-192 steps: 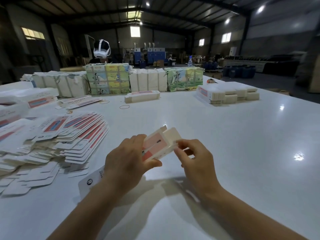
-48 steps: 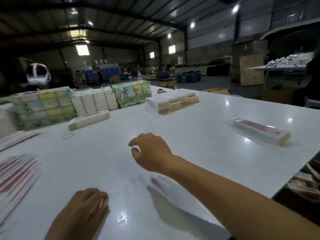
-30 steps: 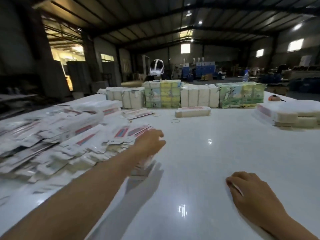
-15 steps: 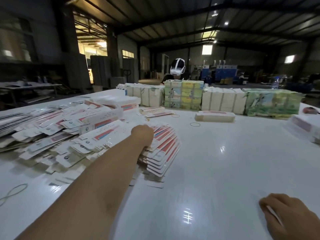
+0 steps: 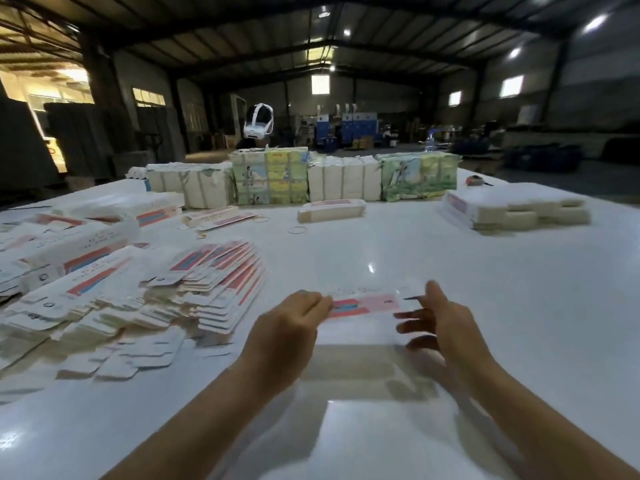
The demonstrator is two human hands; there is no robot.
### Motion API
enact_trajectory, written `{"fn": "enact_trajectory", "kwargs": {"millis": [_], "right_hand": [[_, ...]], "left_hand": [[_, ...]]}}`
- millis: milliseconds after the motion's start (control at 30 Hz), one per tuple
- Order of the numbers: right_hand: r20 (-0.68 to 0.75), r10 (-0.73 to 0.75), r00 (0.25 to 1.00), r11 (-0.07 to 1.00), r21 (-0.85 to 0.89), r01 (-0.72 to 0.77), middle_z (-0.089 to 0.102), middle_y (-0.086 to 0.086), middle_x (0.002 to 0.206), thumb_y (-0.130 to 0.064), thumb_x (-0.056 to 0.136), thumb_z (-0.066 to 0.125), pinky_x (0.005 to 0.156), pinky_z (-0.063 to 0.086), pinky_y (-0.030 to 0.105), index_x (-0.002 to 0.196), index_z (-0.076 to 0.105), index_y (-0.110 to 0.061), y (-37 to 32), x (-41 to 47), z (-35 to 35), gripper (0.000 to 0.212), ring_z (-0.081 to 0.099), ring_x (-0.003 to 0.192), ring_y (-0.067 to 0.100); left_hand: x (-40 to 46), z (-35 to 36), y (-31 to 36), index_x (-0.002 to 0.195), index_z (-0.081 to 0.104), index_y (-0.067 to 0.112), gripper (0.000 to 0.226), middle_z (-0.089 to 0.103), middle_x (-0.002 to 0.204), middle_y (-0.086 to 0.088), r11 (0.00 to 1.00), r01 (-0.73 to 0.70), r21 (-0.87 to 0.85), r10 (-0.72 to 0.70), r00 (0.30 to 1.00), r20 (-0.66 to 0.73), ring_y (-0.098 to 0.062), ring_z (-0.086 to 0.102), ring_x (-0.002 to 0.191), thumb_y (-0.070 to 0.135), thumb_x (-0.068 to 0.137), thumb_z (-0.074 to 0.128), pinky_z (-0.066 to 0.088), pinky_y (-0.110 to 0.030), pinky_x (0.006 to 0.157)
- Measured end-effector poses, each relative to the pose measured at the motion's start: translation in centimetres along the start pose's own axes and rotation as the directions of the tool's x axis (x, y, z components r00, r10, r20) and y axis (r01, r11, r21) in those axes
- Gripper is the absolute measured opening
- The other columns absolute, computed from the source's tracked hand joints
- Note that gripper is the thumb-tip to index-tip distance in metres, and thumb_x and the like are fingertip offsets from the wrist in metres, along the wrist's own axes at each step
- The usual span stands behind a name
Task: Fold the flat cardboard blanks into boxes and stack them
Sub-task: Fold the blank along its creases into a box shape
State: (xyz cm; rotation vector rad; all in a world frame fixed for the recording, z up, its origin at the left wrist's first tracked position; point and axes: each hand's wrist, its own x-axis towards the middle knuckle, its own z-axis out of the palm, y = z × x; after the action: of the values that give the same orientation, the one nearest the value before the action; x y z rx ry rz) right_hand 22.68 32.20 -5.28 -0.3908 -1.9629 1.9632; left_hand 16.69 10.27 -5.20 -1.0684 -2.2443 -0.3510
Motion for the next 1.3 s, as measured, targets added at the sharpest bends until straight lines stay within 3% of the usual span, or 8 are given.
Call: {"fn": "enact_trajectory", "kwargs": {"millis": [67,233,400,533,700,933,1133,1300], "right_hand": [[0.119,0.270,0.955,0.908,0.297,-0.294,0.073,0.013,0.074,-0.044,0.097,0.043,0.039,0.050,0.027,0.089,0.064,-0.007,-1.1,-0.1,-0.1,0.044,0.069,0.057,0.024],[0.215,0.303,0.929,0.891,0.282,-0.356,0.069,0.011,0.063,-0.011,0.096,0.048,0.038,0.050,0.025,0.086,0.060,0.002,-1.1,-1.0,-0.8,0.020,0.067,0.051,0.020],[0.330,0.234,0.914,0.890,0.305,-0.338,0.072,0.013,0.074,-0.006,0.095,0.045,0.047,0.056,0.030,0.089,0.062,0.003,-0.7,-1.1,-0.6,0.020,0.070,0.062,0.023],[0.400,0.185,0.898,0.833,0.421,-0.359,0.072,0.019,0.089,-0.006,0.092,0.038,0.057,0.058,0.034,0.104,0.059,0.002,-0.8,-0.6,-1.3,0.025,0.071,0.076,0.029],[0.447,0.094,0.889,0.838,0.447,-0.314,0.070,0.019,0.101,0.001,0.089,0.032,0.075,0.059,0.038,0.113,0.054,-0.001,-0.4,0.0,-2.5,0.033,0.068,0.091,0.029],[0.504,0.092,0.859,0.972,0.143,-0.188,0.070,0.012,0.091,-0.008,0.075,0.068,0.048,0.053,0.023,0.097,0.073,-0.008,0.5,-0.1,-2.5,0.023,0.065,0.070,0.018],[0.323,0.128,0.938,0.990,0.015,-0.140,0.055,0.006,0.055,-0.002,0.074,0.061,0.039,0.034,0.020,0.071,0.076,-0.013,1.6,0.2,-1.7,0.019,0.042,0.039,0.011],[0.237,0.192,0.952,0.974,0.073,-0.214,0.060,0.008,0.056,-0.012,0.078,0.059,0.040,0.037,0.021,0.078,0.074,-0.010,1.2,0.3,-1.2,0.015,0.046,0.040,0.014]], "left_hand": [[-1.2,0.4,2.6,0.111,0.066,0.001,0.040,0.067,0.104,-0.012,0.997,-0.048,-0.058,0.049,0.999,0.016,-0.027,0.066,0.090,-0.007,0.072,0.065,0.059,-0.035,0.060],[-2.2,1.4,3.5,0.116,0.063,0.003,0.048,0.063,0.118,-0.012,0.995,-0.005,-0.099,0.013,0.996,0.085,-0.028,0.063,0.102,-0.004,0.070,0.073,0.059,-0.038,0.075],[0.0,2.8,3.8,0.138,0.031,0.023,0.076,0.028,0.150,0.001,0.979,0.176,-0.099,-0.139,0.944,0.300,-0.019,0.032,0.134,0.067,0.079,0.046,0.015,-0.049,0.116],[2.1,3.1,4.2,0.142,0.024,0.023,0.084,0.039,0.137,0.002,0.946,0.197,-0.259,-0.124,0.954,0.273,-0.013,0.040,0.115,0.072,0.077,0.043,0.034,-0.040,0.107],[3.0,3.3,5.0,0.145,0.025,0.017,0.093,0.042,0.133,-0.001,0.975,0.128,-0.184,-0.105,0.986,0.130,-0.018,0.037,0.114,0.070,0.073,0.047,0.029,-0.046,0.109],[1.2,2.6,4.1,0.136,0.040,0.009,0.088,0.053,0.123,-0.009,0.992,0.023,-0.121,-0.007,0.992,0.129,-0.027,0.049,0.105,0.062,0.070,0.064,0.039,-0.045,0.098],[1.1,2.4,4.9,0.127,0.049,0.012,0.079,0.058,0.112,-0.005,0.995,0.058,-0.085,-0.046,0.989,0.138,-0.023,0.051,0.096,0.061,0.069,0.068,0.040,-0.031,0.078],[1.7,2.3,4.9,0.115,0.054,0.018,0.061,0.061,0.104,0.001,0.979,0.170,-0.112,-0.158,0.982,0.107,-0.021,0.052,0.089,0.057,0.071,0.070,0.034,-0.028,0.067]]}}
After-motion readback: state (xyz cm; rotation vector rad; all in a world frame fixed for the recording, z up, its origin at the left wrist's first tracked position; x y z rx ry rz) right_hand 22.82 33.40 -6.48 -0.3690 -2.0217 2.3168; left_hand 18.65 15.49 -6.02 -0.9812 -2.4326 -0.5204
